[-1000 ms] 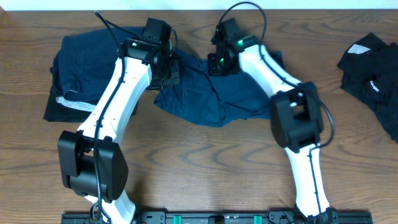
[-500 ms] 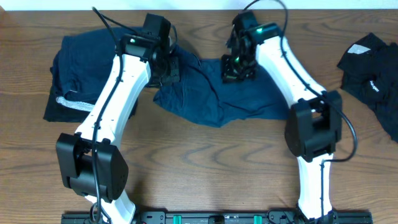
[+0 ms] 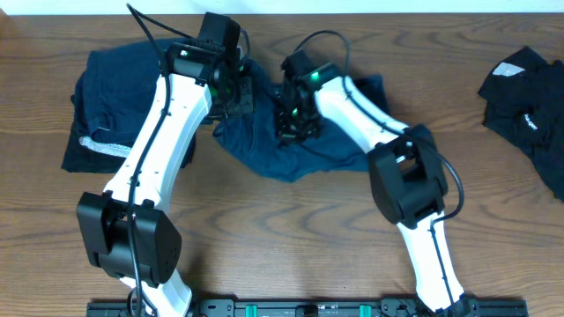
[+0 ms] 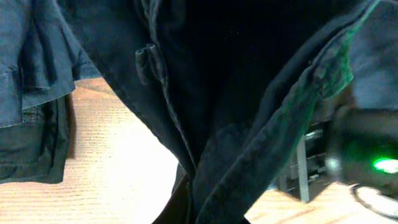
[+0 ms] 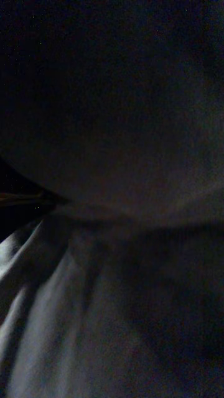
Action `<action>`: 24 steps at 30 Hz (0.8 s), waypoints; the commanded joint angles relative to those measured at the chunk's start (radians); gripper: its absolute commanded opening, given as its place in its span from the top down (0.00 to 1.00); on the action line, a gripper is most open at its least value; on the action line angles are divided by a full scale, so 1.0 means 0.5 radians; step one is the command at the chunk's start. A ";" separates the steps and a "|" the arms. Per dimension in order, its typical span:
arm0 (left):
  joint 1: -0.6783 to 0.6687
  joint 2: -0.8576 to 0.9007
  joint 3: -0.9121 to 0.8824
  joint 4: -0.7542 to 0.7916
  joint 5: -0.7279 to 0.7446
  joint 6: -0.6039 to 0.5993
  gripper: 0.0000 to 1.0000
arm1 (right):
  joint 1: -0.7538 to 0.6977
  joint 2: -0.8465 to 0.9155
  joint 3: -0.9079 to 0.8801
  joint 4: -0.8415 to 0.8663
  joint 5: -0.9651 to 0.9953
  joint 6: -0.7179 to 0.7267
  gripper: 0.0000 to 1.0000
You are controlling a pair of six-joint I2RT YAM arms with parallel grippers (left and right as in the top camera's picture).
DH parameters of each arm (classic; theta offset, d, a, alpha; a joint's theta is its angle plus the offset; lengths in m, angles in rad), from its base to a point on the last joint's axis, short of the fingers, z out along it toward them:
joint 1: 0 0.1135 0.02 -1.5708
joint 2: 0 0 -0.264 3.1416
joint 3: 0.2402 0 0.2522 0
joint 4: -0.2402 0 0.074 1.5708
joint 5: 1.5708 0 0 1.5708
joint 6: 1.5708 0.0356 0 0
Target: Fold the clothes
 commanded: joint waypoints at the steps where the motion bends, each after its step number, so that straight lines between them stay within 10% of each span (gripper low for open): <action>1: 0.011 -0.057 0.050 -0.002 -0.008 0.085 0.93 | 0.102 0.021 -0.063 0.072 -0.073 0.132 0.99; 24: -0.017 -0.057 0.089 -0.048 -0.008 0.102 0.93 | -0.320 -0.259 0.161 -0.561 0.317 -0.422 0.99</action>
